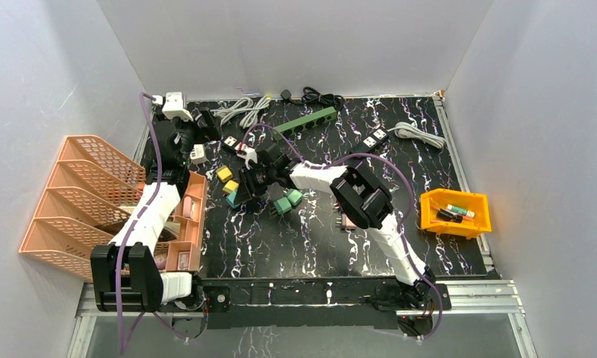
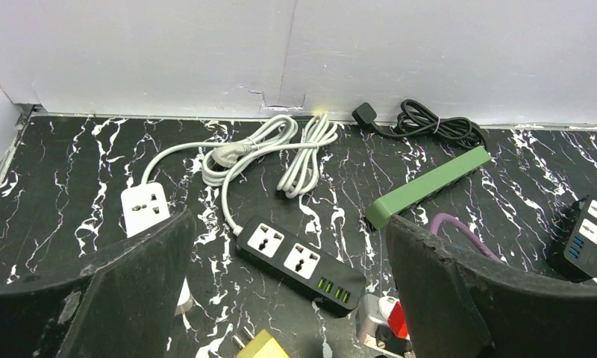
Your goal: Pull the plug off the socket
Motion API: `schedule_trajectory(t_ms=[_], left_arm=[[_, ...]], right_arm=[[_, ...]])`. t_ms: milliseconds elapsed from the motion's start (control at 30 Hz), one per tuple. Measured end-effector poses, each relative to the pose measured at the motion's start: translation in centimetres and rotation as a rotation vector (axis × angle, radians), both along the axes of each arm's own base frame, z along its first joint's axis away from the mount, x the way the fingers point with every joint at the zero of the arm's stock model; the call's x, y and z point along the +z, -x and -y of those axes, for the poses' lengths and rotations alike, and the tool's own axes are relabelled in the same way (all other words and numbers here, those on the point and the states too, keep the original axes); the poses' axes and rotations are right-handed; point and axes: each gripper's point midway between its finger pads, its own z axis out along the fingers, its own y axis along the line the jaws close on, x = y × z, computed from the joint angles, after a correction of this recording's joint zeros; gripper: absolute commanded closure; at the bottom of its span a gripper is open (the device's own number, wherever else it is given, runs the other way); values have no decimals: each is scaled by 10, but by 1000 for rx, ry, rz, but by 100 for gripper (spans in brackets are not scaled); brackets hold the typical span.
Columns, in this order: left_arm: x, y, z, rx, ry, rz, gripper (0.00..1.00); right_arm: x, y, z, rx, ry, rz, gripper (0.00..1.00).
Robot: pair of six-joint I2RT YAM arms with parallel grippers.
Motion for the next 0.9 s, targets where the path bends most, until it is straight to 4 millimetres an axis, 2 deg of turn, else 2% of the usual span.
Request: schedule_trajectory(t_ms=[133,200,333,467,600,700,733,800,900], left_arm=[[-3,1,0,2,7,-7,2],[-4,1,0,2,13,-11,2],[-4,2,3,-14,29,-12,2],[-3,3,8,-37,46,-14,2],[0,4,17,-84,66,-7,2],[0,5,20,-101,74,-8,2],[1,5,21,-106,76,-7,2],[3,6,24,-121,85,1,2],[6,7,28,-140,106,8,2]], right_arm=[[-1,2,-2,-16,-1,-47,27],[0,5,-2,-17,-4,-73,14],[9,1,-6,-21,-22,-46,2],[13,-3,-1,-38,12,17,2],[28,-18,19,-65,51,99,2],[61,-40,50,-127,42,173,2],[77,-49,67,-163,29,201,2],[113,-73,112,-275,-13,259,2],[166,-110,202,-568,-79,378,2]])
